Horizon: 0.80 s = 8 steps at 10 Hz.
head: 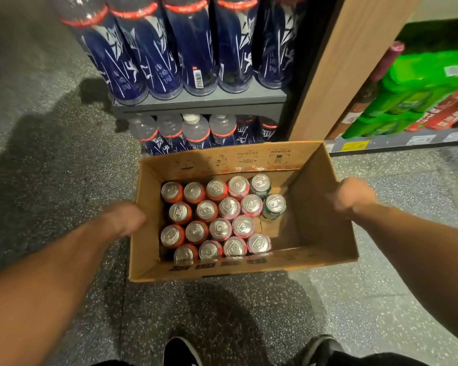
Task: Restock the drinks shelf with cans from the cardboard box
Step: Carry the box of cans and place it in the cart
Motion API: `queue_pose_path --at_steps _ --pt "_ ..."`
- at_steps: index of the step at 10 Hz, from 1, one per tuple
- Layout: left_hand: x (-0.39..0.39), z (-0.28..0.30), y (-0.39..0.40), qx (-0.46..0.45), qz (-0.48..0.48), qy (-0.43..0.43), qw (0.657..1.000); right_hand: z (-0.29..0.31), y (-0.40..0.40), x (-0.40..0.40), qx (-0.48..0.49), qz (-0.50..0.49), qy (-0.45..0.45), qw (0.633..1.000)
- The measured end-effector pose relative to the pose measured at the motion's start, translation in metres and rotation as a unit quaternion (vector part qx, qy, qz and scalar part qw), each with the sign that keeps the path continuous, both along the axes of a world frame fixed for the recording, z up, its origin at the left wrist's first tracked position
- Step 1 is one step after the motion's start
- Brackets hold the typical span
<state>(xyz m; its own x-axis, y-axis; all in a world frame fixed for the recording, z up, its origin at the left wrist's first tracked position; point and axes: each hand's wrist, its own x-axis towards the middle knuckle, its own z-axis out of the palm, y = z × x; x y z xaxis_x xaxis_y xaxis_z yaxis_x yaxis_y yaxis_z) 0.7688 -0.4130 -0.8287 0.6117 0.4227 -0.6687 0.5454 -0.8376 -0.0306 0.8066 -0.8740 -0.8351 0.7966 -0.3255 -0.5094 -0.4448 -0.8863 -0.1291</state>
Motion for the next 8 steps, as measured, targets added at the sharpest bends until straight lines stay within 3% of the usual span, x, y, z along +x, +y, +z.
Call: queue_pose_path --at_steps 3,4,5,6,8 --pt "0.0 0.031 -0.033 -0.01 0.012 -0.008 1.0 0.041 -0.048 -0.032 -0.012 -0.034 0.01 0.999" --pt "0.002 0.074 -0.052 -0.011 -0.053 -0.003 0.999 0.083 -0.069 -0.055 -0.021 -0.051 0.013 0.998" --pt "0.007 0.118 -0.076 -0.006 -0.132 0.018 0.991 0.136 -0.095 -0.08 -0.022 -0.088 0.014 0.996" --pt "0.01 0.191 -0.117 -0.023 -0.144 0.002 0.989 0.204 -0.127 -0.112 -0.025 -0.124 0.015 0.992" --pt "0.013 0.357 -0.22 0.026 -0.305 0.01 0.952 0.365 -0.198 -0.192 -0.045 -0.198 0.005 0.979"
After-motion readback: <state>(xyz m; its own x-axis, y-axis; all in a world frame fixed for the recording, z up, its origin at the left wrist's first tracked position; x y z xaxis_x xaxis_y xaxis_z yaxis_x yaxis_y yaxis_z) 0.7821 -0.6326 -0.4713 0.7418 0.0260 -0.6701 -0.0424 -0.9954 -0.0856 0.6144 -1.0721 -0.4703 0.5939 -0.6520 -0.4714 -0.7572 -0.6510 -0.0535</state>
